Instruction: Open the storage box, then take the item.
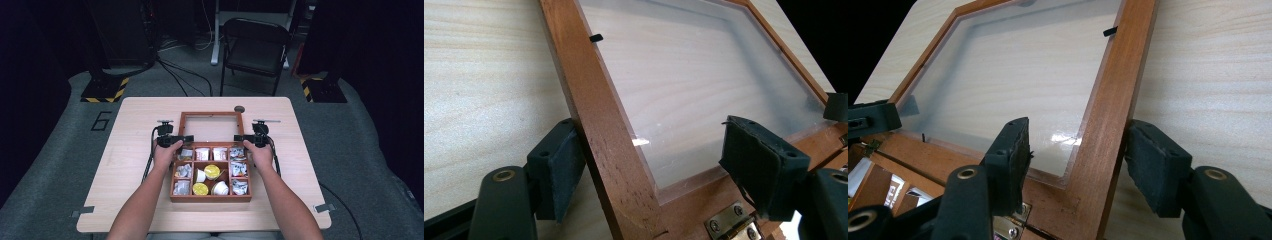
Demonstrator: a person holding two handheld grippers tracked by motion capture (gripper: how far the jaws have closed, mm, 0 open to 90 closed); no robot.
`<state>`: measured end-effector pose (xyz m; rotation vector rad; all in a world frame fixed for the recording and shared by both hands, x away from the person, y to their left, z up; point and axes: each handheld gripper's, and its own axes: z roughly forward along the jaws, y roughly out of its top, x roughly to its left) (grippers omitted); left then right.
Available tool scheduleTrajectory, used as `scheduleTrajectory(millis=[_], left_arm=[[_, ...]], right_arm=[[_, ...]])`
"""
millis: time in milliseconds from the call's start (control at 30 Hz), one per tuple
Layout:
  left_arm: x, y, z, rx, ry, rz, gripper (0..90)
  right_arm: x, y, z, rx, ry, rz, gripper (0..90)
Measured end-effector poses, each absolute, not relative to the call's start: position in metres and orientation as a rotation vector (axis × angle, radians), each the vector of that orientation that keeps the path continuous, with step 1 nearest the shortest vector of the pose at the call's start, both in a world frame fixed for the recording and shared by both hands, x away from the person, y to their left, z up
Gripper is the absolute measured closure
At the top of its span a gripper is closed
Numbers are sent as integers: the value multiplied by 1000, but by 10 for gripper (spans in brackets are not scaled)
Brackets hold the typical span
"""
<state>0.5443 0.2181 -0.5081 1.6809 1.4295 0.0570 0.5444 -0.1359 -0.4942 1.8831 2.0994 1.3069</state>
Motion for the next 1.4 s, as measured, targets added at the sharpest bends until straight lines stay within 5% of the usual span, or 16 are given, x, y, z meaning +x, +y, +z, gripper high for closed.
scheduleTrajectory(millis=[700,1400], left_arm=[[542,222,-505,1686,1457,62,279],[500,246,-458,1671,1376,148,334]], right_arm=[[545,-134,-497,1888,2091,1297,389],[483,-126,-450,1540,2172,1257,399]])
